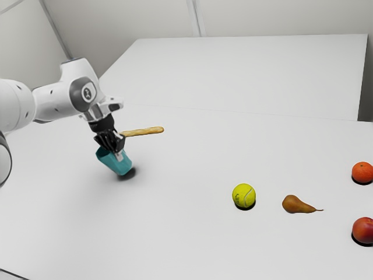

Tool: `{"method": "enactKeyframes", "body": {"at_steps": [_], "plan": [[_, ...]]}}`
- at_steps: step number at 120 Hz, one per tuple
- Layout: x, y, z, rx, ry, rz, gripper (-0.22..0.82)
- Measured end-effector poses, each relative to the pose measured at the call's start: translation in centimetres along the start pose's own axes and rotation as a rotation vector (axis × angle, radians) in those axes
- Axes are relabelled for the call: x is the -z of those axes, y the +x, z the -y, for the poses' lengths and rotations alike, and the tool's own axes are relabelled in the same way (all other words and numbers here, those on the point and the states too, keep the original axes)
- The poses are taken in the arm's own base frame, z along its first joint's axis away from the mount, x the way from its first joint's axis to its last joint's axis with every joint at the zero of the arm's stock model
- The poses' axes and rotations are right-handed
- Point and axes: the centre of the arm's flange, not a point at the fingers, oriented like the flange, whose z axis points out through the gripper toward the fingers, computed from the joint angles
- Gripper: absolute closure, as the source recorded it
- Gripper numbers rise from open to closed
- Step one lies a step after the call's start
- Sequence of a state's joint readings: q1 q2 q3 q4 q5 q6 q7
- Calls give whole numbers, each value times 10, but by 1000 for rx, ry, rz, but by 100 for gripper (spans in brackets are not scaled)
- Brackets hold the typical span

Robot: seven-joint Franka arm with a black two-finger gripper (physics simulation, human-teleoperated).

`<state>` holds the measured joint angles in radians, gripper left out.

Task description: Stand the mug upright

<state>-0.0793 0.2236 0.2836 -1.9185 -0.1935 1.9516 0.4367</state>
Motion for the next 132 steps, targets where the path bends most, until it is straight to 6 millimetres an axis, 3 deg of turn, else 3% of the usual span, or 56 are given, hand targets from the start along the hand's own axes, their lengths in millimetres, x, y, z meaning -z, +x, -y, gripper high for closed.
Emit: {"method": "enactKeyframes", "body": {"at_steps": [23, 79, 132], "plan": [[-2, -8, 3, 34, 45, 68, 78], [-10, -25, -21, 97, 109, 253, 78], [-41, -17, -33, 162, 133, 294, 78]]}}
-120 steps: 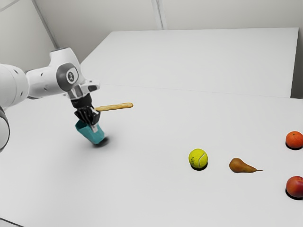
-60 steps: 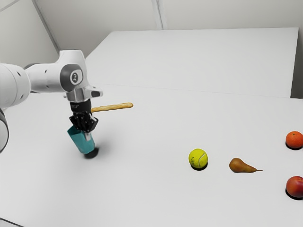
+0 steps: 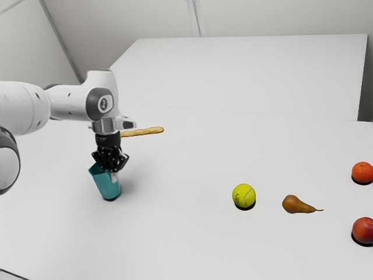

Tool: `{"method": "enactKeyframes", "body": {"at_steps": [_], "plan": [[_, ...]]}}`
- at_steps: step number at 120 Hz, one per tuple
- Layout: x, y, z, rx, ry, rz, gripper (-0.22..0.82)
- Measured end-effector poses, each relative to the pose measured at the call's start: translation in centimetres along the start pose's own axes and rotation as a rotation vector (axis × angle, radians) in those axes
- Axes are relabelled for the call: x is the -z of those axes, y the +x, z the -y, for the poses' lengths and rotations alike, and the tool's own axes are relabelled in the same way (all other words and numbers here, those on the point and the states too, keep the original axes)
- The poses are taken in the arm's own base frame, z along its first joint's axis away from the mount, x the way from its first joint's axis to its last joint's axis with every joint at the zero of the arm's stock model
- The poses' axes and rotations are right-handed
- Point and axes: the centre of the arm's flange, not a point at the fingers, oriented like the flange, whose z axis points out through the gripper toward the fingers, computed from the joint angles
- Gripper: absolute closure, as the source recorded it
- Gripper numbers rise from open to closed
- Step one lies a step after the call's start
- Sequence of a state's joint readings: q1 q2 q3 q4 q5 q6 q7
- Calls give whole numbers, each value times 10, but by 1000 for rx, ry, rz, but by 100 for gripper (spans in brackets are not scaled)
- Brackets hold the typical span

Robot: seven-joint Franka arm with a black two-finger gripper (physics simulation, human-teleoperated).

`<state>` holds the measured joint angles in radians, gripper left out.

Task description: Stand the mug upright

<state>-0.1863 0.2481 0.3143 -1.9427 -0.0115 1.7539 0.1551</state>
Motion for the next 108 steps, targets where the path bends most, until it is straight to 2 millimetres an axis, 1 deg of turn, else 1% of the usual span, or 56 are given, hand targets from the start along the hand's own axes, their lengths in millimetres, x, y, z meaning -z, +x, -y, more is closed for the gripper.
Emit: {"method": "enactKeyframes", "body": {"at_steps": [15, 30, 50, 57, 64, 73, 83, 108], "plan": [[-10, 2, -3, 21, 5, 4, 79], [-14, 5, -5, 40, 11, -1, 78], [-13, 6, -7, 60, 9, -11, 41], [-12, 7, -8, 65, 9, -16, 31], [-10, 7, -8, 71, 9, -21, 24], [-7, 6, -8, 79, 5, -28, 17], [-1, 5, -7, 86, 1, -39, 11], [12, -2, -4, 108, -33, -65, 4]]}}
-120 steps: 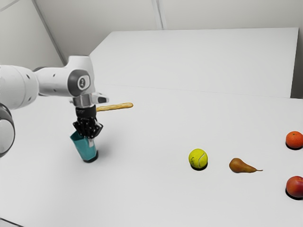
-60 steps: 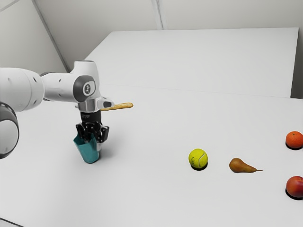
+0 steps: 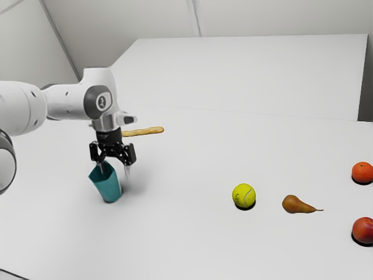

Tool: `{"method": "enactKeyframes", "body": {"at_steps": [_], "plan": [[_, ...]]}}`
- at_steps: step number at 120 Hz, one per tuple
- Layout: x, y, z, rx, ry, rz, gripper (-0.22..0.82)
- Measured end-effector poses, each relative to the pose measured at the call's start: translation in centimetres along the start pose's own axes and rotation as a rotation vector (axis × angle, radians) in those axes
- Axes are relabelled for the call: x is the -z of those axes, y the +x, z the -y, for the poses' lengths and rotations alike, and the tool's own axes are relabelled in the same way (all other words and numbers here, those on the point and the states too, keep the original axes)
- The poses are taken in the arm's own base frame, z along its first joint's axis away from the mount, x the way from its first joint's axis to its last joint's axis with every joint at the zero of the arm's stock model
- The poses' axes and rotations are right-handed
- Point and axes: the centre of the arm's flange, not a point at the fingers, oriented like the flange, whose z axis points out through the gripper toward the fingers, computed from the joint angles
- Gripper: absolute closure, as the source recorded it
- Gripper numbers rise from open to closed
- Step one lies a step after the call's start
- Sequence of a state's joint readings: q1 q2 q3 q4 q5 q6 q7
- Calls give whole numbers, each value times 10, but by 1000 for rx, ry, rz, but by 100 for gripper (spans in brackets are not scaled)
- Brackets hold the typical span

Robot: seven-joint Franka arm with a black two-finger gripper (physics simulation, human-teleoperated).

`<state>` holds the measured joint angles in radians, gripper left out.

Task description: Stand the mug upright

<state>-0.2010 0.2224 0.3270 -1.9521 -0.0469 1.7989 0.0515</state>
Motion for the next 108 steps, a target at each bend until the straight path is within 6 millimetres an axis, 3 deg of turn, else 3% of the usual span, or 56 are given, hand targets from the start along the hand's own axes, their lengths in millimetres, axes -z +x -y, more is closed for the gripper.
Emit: {"method": "enactKeyframes", "body": {"at_steps": [39, 62, 86, 108], "plan": [[47, -17, 1, -2, -35, -81, 1], [108, -17, 6, -27, 10, -199, 0], [181, -37, 16, -61, 68, -320, 0], [222, -55, 12, -85, 91, -351, 0]]}}
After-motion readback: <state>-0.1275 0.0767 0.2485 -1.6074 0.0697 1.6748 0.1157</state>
